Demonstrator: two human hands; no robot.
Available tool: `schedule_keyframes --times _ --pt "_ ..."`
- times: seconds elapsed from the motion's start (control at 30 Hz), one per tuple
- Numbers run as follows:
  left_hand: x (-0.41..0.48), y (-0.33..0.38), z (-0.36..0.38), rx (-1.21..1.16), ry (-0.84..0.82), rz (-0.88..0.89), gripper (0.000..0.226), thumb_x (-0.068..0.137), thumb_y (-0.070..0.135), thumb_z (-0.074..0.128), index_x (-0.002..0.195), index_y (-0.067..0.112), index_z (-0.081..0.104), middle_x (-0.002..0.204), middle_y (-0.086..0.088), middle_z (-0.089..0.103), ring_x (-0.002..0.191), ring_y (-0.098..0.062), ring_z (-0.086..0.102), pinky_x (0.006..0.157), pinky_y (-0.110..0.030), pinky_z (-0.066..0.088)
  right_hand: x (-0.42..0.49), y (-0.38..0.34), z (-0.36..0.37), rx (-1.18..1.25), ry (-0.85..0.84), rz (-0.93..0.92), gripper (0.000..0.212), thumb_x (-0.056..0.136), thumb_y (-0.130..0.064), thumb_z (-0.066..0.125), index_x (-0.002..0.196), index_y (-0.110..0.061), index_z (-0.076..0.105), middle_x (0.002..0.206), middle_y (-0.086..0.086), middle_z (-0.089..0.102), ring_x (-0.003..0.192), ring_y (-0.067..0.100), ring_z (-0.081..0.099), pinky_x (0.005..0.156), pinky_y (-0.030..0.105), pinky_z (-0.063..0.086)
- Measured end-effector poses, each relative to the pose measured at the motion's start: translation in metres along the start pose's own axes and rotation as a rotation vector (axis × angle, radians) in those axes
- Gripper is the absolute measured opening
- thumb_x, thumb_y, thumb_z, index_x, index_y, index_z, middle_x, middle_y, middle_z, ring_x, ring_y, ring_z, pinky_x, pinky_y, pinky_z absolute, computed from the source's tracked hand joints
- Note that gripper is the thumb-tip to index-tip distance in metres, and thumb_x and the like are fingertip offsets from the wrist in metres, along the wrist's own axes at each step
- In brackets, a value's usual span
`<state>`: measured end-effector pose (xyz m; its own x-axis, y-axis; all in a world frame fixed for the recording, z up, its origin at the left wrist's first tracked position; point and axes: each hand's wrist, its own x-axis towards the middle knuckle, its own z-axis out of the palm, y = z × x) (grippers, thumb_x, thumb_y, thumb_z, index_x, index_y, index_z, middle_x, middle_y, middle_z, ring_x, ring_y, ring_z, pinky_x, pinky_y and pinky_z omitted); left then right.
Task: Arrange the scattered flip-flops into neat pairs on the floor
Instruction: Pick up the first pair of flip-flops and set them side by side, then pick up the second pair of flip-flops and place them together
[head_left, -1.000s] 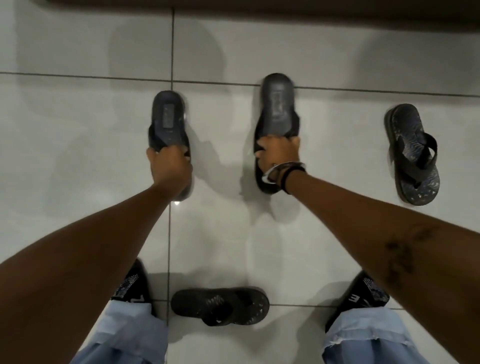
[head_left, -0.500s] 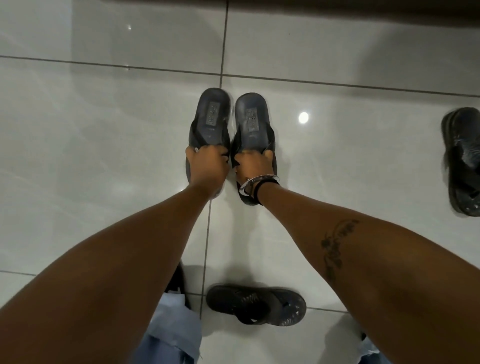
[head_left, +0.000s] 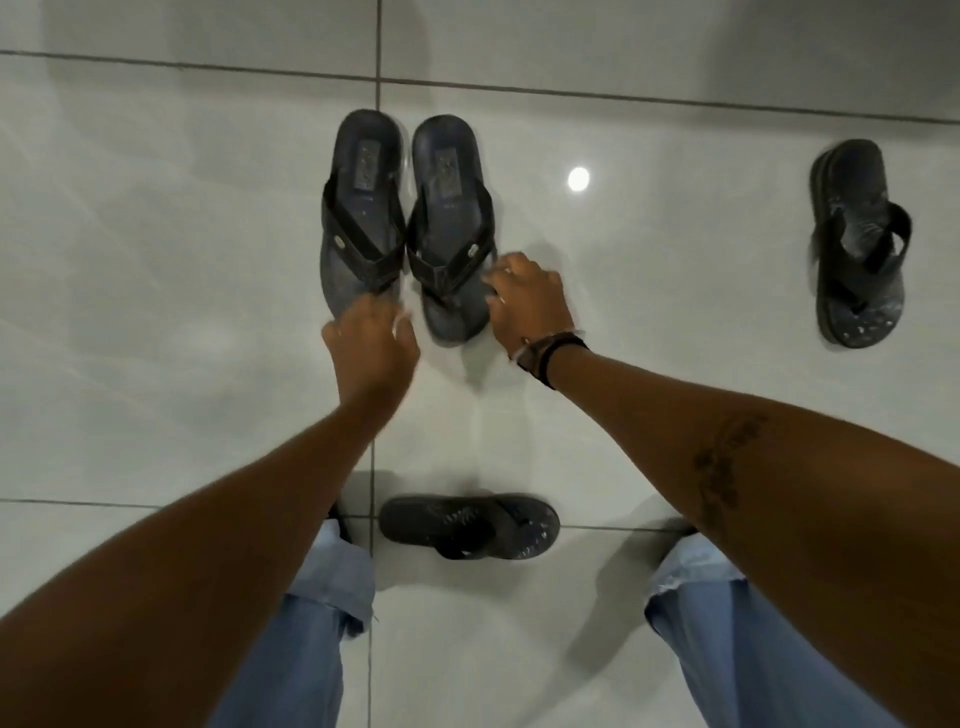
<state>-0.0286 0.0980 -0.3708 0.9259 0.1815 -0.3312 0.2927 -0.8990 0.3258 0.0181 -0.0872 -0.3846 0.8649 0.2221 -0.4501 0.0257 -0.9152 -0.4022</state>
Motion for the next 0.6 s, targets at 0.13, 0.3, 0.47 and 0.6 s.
schedule_keyframes --times 0.13,0.3,0.47,0.6 --pt "-0.106 0.0 0.028 0.14 -0.327 0.034 0.043 0.093 0.049 0.05 0.1 0.012 0.072 0.097 -0.007 0.073 0.086 -0.025 0.067 0.086 -0.039 0.045 -0.054 0.071 -0.004 -0.166 -0.088 0.14 0.037 0.089 -0.017 0.052 0.126 -0.012 0.057 0.14 0.012 0.047 0.12 0.034 0.049 0.099 0.043 0.036" --pt "-0.2 0.025 0.084 0.045 -0.682 -0.767 0.067 0.088 0.063 0.048 0.111 0.003 0.068 0.117 -0.02 0.069 0.112 -0.038 0.061 0.103 -0.049 0.041 -0.085 0.185 -0.029 -0.221 0.027 0.435 0.047 0.089 -0.023 0.058 0.132 -0.006 0.05 0.141 0.018 0.043 0.124 0.039 0.045 0.102 0.048 0.033" --pt "-0.212 0.05 0.134 -0.135 -0.567 -1.064 0.067 0.096 0.04 0.053 0.139 -0.01 0.043 0.142 -0.032 0.047 0.132 -0.049 0.042 0.113 -0.055 0.029 -0.085 0.287 -0.072 -0.303 0.099 0.665 0.059 0.087 -0.028 0.06 0.138 -0.005 0.042 0.143 0.017 0.039 0.126 0.039 0.043 0.104 0.051 0.034" --pt "-0.202 0.084 0.148 -0.051 -0.525 -1.02 0.06 0.096 0.032 0.055 0.135 -0.013 0.044 0.135 -0.034 0.051 0.128 -0.05 0.045 0.113 -0.058 0.028 -0.076 0.334 -0.098 -0.31 0.202 0.726 0.054 0.088 -0.021 0.057 0.138 -0.007 0.042 0.141 0.016 0.04 0.13 0.037 0.039 0.105 0.05 0.034"
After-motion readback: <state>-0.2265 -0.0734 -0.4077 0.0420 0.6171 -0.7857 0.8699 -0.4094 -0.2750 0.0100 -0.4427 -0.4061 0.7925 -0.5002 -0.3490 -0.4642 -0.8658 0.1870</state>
